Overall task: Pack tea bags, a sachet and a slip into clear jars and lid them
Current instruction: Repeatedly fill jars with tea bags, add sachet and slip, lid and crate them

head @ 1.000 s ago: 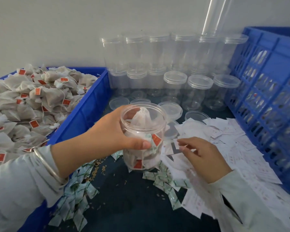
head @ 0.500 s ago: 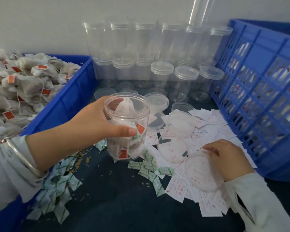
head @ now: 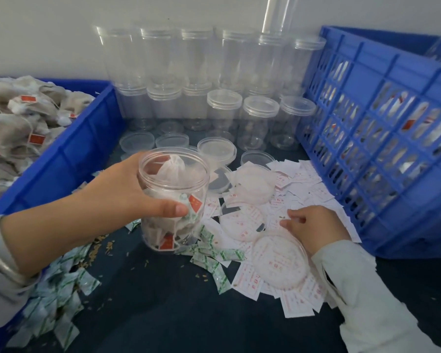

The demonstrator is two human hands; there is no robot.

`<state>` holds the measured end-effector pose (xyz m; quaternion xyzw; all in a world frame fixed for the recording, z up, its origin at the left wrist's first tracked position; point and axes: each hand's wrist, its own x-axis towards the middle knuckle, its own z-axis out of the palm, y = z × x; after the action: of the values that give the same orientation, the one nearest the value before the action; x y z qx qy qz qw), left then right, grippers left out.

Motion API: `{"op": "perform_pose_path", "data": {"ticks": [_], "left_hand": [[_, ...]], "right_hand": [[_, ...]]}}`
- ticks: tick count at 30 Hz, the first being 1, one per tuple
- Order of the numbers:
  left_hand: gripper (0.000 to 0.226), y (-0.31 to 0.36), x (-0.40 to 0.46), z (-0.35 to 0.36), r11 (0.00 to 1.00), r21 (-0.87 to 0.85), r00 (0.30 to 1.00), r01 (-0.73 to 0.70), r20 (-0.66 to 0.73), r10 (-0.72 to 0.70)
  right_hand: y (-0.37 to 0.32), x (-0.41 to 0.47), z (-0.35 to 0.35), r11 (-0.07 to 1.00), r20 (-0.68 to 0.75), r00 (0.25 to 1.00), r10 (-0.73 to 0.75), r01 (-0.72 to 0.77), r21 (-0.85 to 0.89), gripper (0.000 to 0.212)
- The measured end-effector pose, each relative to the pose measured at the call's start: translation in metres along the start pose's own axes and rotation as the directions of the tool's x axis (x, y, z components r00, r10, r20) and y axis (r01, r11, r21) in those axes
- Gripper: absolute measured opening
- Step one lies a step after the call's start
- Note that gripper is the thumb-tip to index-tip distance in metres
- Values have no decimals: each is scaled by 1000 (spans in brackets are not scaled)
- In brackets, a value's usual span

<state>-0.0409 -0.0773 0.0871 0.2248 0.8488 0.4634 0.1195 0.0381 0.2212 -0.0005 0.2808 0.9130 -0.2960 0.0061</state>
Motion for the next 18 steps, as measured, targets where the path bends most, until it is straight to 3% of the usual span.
{"op": "perform_pose_path", "data": {"ticks": [6, 8, 12, 18], "left_hand": [[91, 4, -1, 0, 1000, 0, 999, -3, 32, 3], [96, 4, -3, 2, 1000, 13, 999, 3, 37, -3], [94, 6, -5, -1, 1000, 26, 999, -13, 50, 12], [93, 6, -6, -4, 999, 46, 998, 0, 55, -2]], "right_hand": [[-3, -1, 0, 998, -123, 990, -67, 65, -23, 17], [0, -4, -4, 996, -108, 990, -89, 88, -10, 19], [4, -9, -13, 989, -24, 993, -120, 117, -86, 44], [3, -9, -8, 994, 0, 996, -94, 94, 49, 31]]}}
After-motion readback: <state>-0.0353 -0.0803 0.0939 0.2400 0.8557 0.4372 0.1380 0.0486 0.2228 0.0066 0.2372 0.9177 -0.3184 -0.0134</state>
